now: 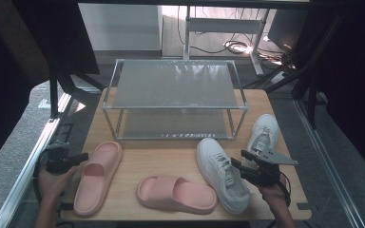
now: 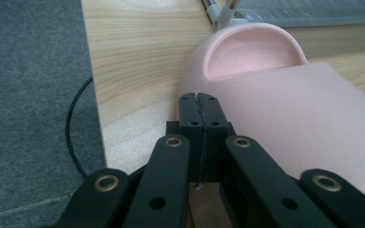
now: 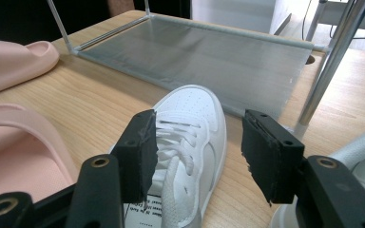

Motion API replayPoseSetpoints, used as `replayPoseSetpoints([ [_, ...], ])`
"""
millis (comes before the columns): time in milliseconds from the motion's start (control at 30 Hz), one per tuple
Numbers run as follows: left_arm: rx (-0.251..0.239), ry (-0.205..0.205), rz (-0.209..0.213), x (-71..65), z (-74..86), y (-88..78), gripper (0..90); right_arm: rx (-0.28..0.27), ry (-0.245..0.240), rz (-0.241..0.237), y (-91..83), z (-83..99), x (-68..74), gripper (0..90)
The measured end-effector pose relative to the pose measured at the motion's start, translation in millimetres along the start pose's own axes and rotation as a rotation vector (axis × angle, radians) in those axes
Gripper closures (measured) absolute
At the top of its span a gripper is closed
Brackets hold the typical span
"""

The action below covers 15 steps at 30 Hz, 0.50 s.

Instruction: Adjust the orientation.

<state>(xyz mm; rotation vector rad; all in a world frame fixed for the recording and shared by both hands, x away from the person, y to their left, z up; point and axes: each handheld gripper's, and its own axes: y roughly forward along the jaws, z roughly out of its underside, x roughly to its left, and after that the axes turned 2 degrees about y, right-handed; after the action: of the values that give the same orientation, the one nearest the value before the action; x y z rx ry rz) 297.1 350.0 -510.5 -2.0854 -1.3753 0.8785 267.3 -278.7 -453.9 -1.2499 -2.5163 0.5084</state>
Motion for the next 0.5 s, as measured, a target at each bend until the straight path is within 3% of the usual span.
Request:
replayPoseSetpoints([
  [233,0.007,0.01,0.012,-2.4,-1.9,1.8,90.0,0.006,-0.007,-0.006,2.8,0.3,2.3,46.1],
  [500,0.025,0.04,0.033,-15.5,-6.3,9.5,90.0,0.006,-0.004,-0.005,2.4,0.8,1.1,46.1],
])
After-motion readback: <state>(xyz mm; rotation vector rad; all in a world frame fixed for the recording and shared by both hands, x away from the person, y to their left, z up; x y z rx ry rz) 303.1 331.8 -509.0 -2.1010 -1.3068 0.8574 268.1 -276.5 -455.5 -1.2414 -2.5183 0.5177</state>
